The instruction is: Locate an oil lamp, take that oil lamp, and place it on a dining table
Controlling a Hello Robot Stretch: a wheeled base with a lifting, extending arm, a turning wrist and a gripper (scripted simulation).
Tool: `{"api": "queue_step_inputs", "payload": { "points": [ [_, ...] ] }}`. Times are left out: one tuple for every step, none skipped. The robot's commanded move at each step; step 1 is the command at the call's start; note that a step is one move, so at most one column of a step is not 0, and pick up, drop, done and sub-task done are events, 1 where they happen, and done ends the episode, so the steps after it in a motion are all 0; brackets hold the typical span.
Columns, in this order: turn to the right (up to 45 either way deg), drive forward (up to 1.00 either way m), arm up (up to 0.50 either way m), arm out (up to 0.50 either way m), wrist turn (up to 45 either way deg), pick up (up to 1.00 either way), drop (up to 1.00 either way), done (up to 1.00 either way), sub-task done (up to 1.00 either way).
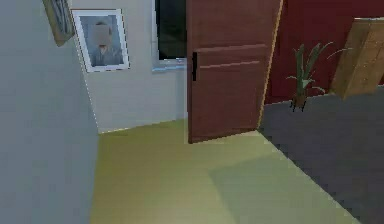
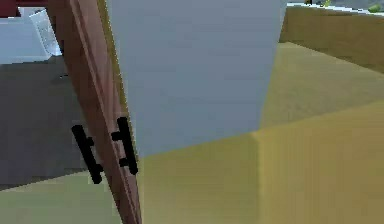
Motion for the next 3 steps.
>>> {"api": "queue_step_inputs", "payload": {
  "points": [
    [27.0, 0.00, 0.00, 0.00, 0.0, 0.00, 0.00, 0.00, 0.00],
    [0.0, 0.60, 0.00, 0.00, 0.0, 0.00, 0.00, 0.00, 0.00],
    [42.0, 0.00, 0.00, 0.00, 0.0, 0.00, 0.00, 0.00, 0.00]
  ]
}}
